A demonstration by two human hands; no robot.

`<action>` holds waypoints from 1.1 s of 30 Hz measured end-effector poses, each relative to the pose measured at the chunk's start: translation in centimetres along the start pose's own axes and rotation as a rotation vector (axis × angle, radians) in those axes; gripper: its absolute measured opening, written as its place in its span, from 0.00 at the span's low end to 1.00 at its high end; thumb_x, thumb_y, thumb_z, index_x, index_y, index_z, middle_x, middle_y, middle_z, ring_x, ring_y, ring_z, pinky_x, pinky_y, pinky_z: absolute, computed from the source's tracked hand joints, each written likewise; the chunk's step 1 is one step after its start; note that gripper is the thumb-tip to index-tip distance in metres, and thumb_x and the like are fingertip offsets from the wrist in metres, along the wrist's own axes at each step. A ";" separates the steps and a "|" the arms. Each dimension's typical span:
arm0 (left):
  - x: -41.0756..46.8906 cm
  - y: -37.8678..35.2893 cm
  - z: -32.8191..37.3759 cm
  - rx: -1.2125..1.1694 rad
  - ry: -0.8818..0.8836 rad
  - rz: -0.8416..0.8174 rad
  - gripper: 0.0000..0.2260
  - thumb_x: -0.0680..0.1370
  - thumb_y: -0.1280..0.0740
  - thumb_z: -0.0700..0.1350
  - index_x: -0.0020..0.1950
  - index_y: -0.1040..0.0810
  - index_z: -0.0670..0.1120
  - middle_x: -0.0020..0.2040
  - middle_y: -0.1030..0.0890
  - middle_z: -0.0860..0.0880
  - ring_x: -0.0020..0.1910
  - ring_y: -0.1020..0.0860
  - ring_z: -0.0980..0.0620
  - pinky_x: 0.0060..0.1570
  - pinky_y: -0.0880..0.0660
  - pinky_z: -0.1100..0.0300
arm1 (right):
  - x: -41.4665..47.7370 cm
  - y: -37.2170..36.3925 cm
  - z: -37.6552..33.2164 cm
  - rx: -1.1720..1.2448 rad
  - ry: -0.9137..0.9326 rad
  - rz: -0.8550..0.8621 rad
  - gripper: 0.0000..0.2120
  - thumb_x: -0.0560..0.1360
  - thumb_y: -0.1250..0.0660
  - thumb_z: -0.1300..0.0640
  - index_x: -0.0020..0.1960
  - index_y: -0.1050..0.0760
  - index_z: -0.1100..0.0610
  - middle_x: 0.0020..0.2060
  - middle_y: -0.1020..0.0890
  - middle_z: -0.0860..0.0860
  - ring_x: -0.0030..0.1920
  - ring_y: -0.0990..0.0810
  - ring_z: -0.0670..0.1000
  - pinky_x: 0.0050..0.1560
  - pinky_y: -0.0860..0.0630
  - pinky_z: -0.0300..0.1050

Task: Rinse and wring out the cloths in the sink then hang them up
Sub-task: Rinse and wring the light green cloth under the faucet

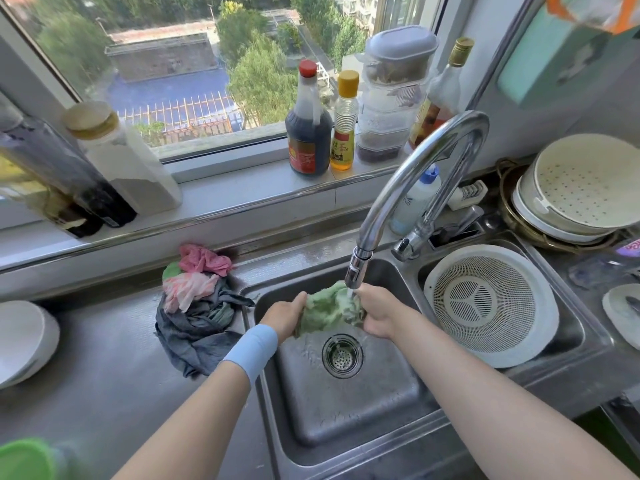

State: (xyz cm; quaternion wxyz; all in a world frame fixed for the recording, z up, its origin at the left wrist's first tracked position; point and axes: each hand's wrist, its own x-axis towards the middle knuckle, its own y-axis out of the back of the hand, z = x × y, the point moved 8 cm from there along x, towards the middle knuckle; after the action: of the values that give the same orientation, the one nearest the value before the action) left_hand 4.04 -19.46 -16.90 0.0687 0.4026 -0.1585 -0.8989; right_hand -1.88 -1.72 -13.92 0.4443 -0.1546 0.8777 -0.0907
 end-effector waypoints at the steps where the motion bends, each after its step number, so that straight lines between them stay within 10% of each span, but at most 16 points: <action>1: 0.0 -0.2 -0.2 -0.128 -0.017 -0.044 0.20 0.79 0.35 0.59 0.57 0.18 0.43 0.51 0.15 0.46 0.49 0.17 0.47 0.54 0.21 0.52 | 0.0 -0.1 0.0 0.045 -0.009 -0.028 0.08 0.82 0.39 0.63 0.49 0.22 0.61 0.37 0.21 0.56 0.28 0.26 0.47 0.25 0.29 0.37; 5: -0.2 0.3 0.1 -0.311 -0.067 -0.031 0.08 0.78 0.32 0.48 0.53 0.19 0.45 0.49 0.14 0.43 0.43 0.15 0.48 0.38 0.19 0.56 | 0.3 1.3 0.4 -0.086 -0.018 0.073 0.04 0.80 0.35 0.63 0.47 0.23 0.56 0.35 0.21 0.52 0.30 0.27 0.47 0.24 0.30 0.37; 12: -1.6 -5.2 4.4 -0.392 -0.086 -0.348 0.11 0.82 0.37 0.51 0.56 0.18 0.48 0.50 0.14 0.46 0.47 0.16 0.48 0.45 0.18 0.53 | -0.6 5.4 -1.1 -0.997 0.123 0.366 0.18 0.80 0.42 0.41 0.42 0.23 0.53 0.44 0.19 0.54 0.47 0.20 0.57 0.36 0.29 0.43; 14: -2.1 -6.8 5.8 -0.320 -0.136 -0.451 0.06 0.81 0.35 0.43 0.55 0.19 0.49 0.49 0.15 0.47 0.47 0.16 0.49 0.46 0.19 0.53 | -0.7 5.8 -0.5 -1.174 0.143 0.324 0.13 0.78 0.39 0.49 0.57 0.22 0.52 0.58 0.21 0.56 0.55 0.20 0.58 0.45 0.24 0.43; 17: -1.9 -7.5 7.1 -0.053 -0.241 -0.409 0.08 0.78 0.32 0.39 0.49 0.18 0.52 0.45 0.17 0.49 0.43 0.19 0.49 0.48 0.20 0.53 | -1.6 3.7 -0.5 -1.029 0.318 0.120 0.36 0.68 0.36 0.56 0.76 0.38 0.46 0.71 0.29 0.50 0.68 0.26 0.52 0.67 0.28 0.49; 21: -1.8 -6.3 8.9 0.283 -0.376 -0.193 0.13 0.78 0.35 0.39 0.39 0.17 0.54 0.34 0.20 0.58 0.36 0.23 0.54 0.46 0.23 0.56 | -2.2 1.6 -0.5 -0.821 0.429 -0.047 0.36 0.61 0.27 0.49 0.69 0.31 0.44 0.54 0.17 0.44 0.55 0.18 0.44 0.56 0.23 0.40; 24: -3.4 -4.8 9.3 0.144 -0.341 -0.188 0.17 0.74 0.39 0.31 0.36 0.18 0.50 0.37 0.17 0.49 0.38 0.21 0.49 0.49 0.21 0.50 | -1.8 1.8 1.7 -0.792 0.392 -0.046 0.32 0.60 0.20 0.58 0.58 0.25 0.39 0.46 0.15 0.38 0.49 0.18 0.36 0.49 0.25 0.30; 29: -7.0 -3.5 9.1 -0.488 -0.212 -0.500 0.11 0.76 0.42 0.28 0.43 0.23 0.40 0.46 0.20 0.37 0.43 0.18 0.43 0.42 0.19 0.52 | -1.9 0.5 3.8 -0.691 0.421 0.030 0.06 0.74 0.29 0.64 0.49 0.19 0.56 0.42 0.16 0.48 0.42 0.20 0.43 0.47 0.22 0.44; 33: -7.1 0.5 6.3 -0.321 -0.185 -0.320 0.11 0.75 0.31 0.48 0.47 0.19 0.39 0.46 0.16 0.39 0.43 0.16 0.43 0.40 0.17 0.51 | -3.7 -0.4 2.8 -0.433 0.424 0.069 0.19 0.77 0.43 0.72 0.54 0.18 0.57 0.43 0.15 0.49 0.40 0.19 0.44 0.42 0.24 0.36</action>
State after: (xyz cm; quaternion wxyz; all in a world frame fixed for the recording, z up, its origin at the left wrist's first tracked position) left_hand 4.05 -16.68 -7.77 -0.0262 0.3226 0.0465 -0.9450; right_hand 2.55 -0.85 -12.71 0.2110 -0.1932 0.9546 0.0833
